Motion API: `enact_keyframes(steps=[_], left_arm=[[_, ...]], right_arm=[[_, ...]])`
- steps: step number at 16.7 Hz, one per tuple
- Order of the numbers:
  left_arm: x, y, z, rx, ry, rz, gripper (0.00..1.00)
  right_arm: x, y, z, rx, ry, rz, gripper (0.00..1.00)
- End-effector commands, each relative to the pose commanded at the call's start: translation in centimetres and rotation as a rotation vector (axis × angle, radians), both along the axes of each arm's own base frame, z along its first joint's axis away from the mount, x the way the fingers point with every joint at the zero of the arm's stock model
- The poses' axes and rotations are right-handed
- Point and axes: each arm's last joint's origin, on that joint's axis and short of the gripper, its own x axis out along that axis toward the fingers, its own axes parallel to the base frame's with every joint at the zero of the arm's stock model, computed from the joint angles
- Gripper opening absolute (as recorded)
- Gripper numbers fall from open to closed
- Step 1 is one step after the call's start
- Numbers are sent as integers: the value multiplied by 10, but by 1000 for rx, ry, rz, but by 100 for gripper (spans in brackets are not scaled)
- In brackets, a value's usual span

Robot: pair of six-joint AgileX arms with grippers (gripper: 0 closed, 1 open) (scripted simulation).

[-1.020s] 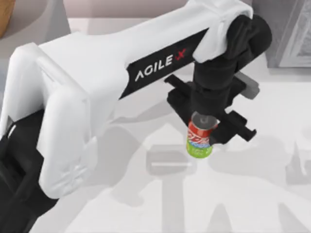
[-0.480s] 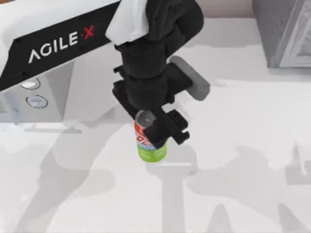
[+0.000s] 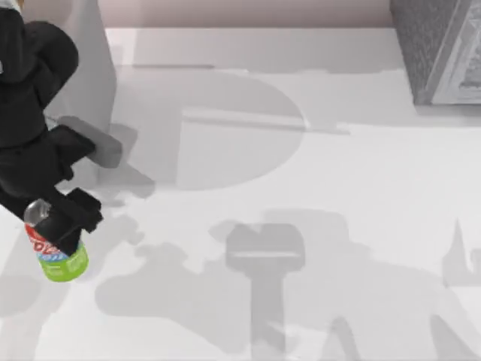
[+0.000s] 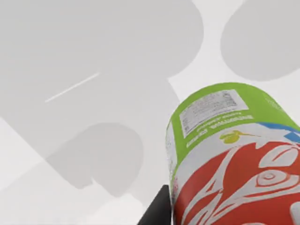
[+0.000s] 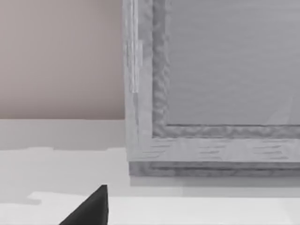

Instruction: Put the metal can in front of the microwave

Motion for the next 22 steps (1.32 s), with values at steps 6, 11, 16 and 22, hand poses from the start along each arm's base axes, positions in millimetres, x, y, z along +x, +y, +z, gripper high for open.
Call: enact_keyframes(steps=[6,11,16,22], left_arm=[[-46,153,-10,-13,-10,515,0],[-68,204,-2,61,-151,673,0],[-70,206,-3,71,-153,673,0],[-70,206,-9,71,-153,672,0]], right_arm=[[0,0,0,0,0,0,100],[0,0,0,0,0,0,100],[0,0,0,0,0,0,100],[0,0,0,0,0,0,100]])
